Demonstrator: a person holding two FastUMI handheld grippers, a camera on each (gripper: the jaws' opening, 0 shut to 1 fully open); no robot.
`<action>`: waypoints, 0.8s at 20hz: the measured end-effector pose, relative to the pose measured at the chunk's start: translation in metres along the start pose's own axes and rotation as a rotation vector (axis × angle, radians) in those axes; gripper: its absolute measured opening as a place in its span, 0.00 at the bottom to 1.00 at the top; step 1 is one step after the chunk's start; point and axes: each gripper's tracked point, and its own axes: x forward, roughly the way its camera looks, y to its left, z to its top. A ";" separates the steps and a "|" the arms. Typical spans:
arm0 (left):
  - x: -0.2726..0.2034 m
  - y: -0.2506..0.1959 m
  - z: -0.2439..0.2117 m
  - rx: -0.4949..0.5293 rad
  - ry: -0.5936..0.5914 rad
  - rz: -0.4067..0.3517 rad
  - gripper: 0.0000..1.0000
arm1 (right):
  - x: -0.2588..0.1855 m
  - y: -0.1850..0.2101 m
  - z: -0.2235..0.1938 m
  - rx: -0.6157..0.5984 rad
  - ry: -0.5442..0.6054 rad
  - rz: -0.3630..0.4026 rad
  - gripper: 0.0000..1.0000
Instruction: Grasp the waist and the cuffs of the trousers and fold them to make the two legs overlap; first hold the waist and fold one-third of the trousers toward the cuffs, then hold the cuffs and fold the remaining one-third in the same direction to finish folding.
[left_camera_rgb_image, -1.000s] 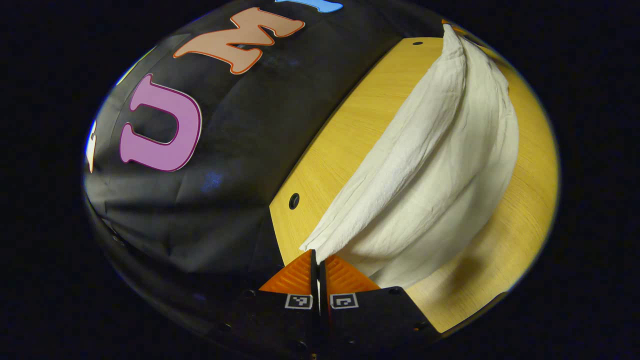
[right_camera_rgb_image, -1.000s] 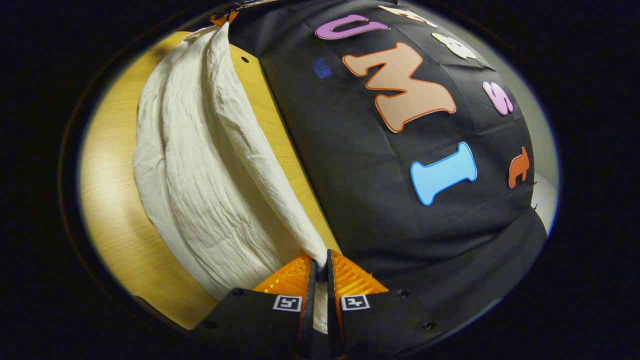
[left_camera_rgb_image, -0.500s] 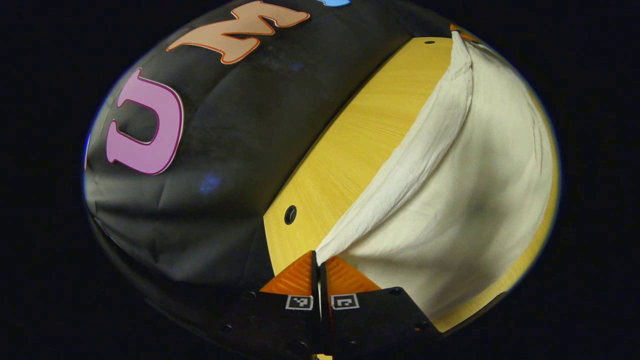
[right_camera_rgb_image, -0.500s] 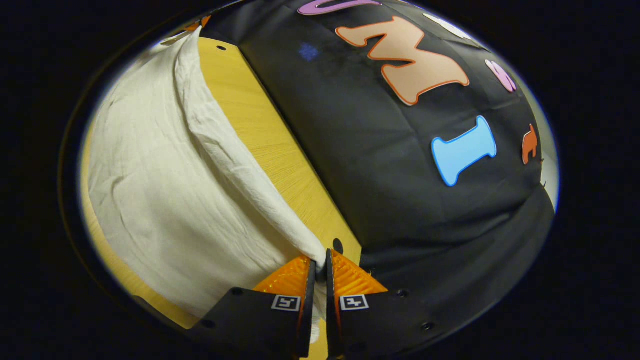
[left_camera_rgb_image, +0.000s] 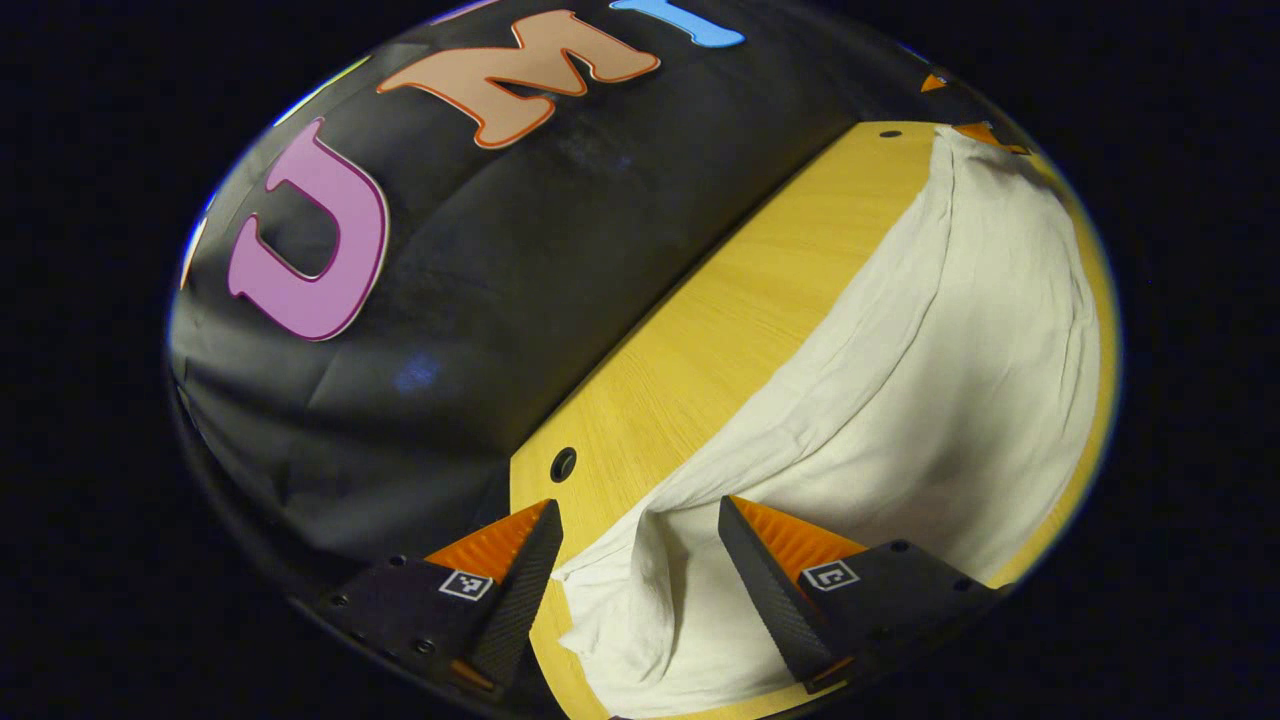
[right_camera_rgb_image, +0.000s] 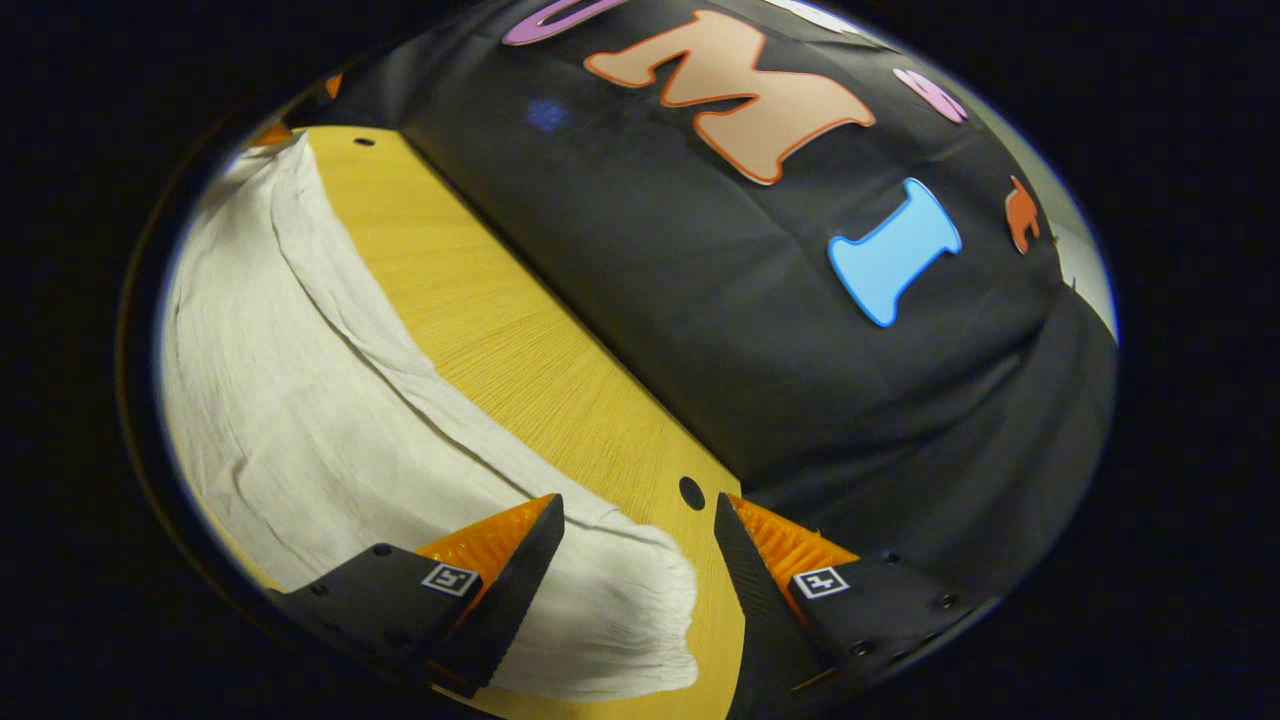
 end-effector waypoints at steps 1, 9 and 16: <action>-0.009 -0.001 0.006 -0.040 -0.014 0.012 0.95 | -0.006 -0.007 -0.001 0.051 0.003 -0.010 1.00; -0.071 -0.028 0.048 -0.383 -0.129 0.004 0.96 | -0.048 -0.050 -0.062 0.550 0.075 -0.009 0.98; -0.105 -0.041 0.056 -0.474 -0.148 0.002 0.96 | -0.069 -0.054 -0.149 0.862 0.240 -0.053 0.99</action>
